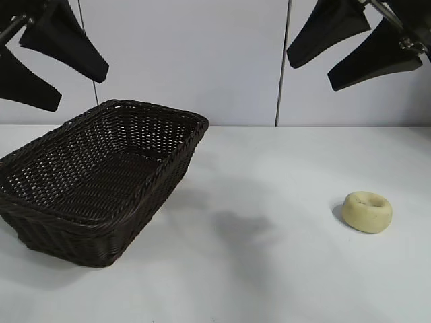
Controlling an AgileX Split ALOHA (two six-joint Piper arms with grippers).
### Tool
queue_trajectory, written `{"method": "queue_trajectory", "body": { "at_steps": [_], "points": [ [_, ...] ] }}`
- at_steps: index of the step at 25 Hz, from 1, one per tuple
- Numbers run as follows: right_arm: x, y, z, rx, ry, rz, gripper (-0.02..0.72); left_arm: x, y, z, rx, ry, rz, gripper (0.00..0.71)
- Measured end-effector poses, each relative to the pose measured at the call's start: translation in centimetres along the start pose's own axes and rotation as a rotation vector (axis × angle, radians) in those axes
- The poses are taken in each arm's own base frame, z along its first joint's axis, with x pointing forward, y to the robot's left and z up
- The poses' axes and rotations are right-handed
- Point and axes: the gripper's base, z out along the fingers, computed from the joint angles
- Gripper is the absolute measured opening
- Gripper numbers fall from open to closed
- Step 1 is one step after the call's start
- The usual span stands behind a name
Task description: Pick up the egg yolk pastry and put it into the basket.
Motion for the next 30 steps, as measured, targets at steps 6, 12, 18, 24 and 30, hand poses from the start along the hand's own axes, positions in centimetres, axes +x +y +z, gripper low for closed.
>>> {"method": "queue_trajectory", "body": {
  "at_steps": [6, 12, 18, 24, 30],
  "points": [
    [0.0, 0.0, 0.0, 0.0, 0.0, 0.0, 0.465, -0.1, 0.3, -0.2, -0.004, -0.002, -0.394, 0.535],
    [0.0, 0.0, 0.0, 0.0, 0.0, 0.0, 0.465, 0.2, 1.3, -0.4, -0.085, 0.0, -0.8, 0.535],
    [0.0, 0.0, 0.0, 0.0, 0.0, 0.0, 0.465, 1.5, 2.5, -0.6, -0.304, 0.051, -0.894, 0.535],
    [0.0, 0.0, 0.0, 0.0, -0.001, 0.0, 0.465, 2.4, 1.5, 0.1, -0.448, 0.035, -0.943, 0.535],
    [0.0, 0.0, 0.0, 0.0, -0.001, 0.0, 0.465, 2.6, 0.9, 0.5, -0.535, -0.049, -1.009, 0.535]
  ]
}}
